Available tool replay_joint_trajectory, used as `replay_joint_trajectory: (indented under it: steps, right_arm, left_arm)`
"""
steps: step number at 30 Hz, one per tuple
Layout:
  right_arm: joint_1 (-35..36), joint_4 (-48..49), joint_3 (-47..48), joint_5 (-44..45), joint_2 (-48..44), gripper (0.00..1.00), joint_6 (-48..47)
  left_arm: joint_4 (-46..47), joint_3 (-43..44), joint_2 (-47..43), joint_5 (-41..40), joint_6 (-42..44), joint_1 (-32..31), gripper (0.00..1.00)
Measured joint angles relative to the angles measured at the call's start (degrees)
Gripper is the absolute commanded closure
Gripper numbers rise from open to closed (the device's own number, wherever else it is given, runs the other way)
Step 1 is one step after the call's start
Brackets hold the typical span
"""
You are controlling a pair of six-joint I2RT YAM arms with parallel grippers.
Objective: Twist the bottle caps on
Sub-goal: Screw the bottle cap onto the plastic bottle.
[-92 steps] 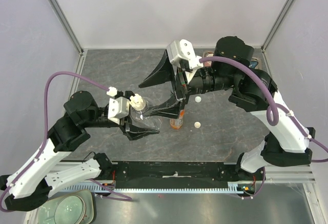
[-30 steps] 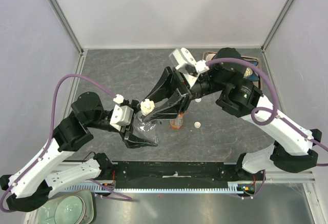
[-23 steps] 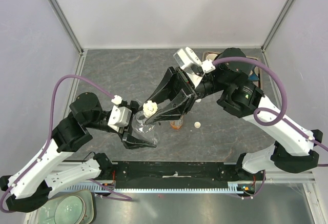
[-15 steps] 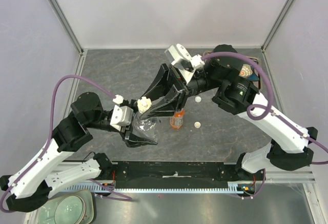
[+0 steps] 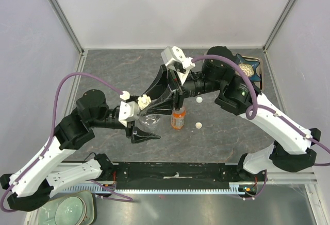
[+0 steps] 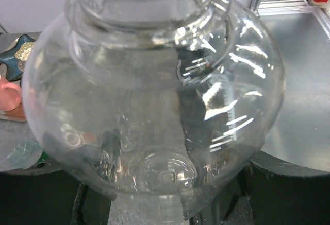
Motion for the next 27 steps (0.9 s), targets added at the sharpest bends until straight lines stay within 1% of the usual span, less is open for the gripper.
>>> replay_joint_trajectory:
  steps: [11, 23, 27]
  right_arm:
    - [0.2, -3.0, -3.0, 3.8, -2.3, 0.94, -1.6]
    - [0.4, 0.6, -9.8, 8.1, -6.8, 0.95, -2.7]
    - [0.4, 1.7, -10.4, 8.8, -7.0, 0.96, -2.6]
  left_arm:
    - [1.0, 0.0, 0.0, -0.7, -0.2, 0.0, 0.96]
    - [1.0, 0.0, 0.0, -1.3, -2.1, 0.9, 0.98]
    - [1.2, 0.0, 0.0, -1.3, -3.2, 1.1, 0.98]
